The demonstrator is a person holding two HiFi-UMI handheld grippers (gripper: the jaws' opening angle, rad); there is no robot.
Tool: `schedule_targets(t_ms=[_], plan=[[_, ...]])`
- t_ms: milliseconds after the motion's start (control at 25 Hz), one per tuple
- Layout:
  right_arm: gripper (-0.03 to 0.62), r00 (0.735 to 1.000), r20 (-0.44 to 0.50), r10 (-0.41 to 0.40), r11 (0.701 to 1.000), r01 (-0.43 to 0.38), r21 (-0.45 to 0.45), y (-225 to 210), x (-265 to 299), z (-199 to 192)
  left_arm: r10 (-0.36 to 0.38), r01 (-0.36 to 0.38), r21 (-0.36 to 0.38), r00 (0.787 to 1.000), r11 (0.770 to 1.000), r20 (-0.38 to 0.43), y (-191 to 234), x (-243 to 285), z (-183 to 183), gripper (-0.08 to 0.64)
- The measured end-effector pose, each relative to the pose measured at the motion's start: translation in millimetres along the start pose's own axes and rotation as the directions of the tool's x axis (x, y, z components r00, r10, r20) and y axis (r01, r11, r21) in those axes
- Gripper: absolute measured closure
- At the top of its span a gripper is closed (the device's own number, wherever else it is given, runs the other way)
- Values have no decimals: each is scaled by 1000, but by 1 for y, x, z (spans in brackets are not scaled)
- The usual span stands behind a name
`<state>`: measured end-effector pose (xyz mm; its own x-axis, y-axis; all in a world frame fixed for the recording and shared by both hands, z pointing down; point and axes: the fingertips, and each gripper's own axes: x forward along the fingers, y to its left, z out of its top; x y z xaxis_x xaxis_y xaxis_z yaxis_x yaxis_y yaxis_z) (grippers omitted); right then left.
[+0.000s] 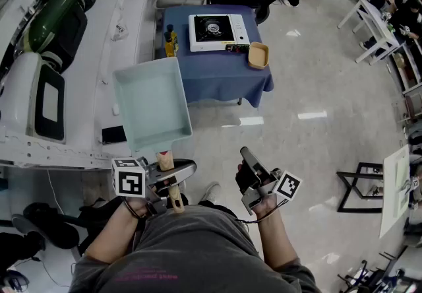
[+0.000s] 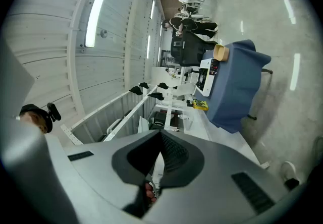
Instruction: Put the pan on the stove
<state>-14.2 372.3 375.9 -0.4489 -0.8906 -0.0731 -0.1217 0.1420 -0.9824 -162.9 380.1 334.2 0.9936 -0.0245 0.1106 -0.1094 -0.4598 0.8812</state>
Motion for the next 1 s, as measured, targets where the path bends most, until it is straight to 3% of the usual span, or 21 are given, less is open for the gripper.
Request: schedule_targets(t_ms=[640,1000], plan=[[589,997,-49,-57,998,55,-43,-10,-14,1,5,-5,-8,1000,1000,9,-1,17,-12,509],[589,996,-83,-43,998,38,-51,-11,-33,14,20,-19,-21,999,1000,31,-4,39,-25,509]])
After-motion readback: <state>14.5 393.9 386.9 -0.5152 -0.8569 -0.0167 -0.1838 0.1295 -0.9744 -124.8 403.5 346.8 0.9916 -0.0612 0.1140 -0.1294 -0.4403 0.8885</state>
